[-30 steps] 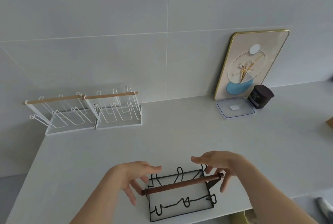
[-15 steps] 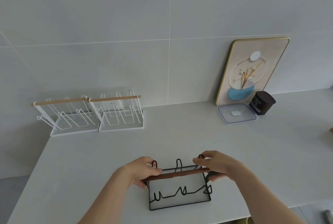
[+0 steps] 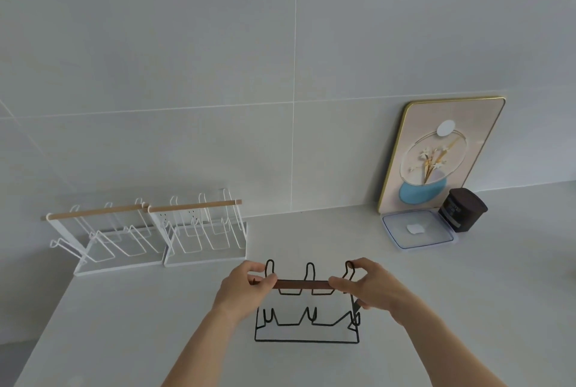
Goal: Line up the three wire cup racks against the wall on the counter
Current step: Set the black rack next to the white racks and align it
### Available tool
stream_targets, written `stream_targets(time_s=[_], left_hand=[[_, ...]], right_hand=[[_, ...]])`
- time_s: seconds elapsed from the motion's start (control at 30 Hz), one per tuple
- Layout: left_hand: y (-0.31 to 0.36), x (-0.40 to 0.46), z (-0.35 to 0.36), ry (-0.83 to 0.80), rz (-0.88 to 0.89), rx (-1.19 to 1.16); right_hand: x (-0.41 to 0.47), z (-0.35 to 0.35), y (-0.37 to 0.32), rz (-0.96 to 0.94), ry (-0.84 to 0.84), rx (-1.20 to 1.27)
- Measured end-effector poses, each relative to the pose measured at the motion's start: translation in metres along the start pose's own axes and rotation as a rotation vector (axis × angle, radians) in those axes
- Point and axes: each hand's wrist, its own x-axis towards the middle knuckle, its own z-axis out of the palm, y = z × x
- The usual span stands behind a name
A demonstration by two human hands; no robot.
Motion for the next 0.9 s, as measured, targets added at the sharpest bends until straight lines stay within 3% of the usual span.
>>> stream_targets(time_s=[0.33, 0.9], left_hand=[[0.029, 0.065, 0.003, 0.192, 0.082, 0.005], [0.035, 0.135, 0.0, 0.17, 0.164, 0.021]], right_hand=[[0.089, -0.001, -0.037, -0.099, 0.226, 0.079], [0.162, 0.006, -0.07, -0.159, 0.222, 0.174]])
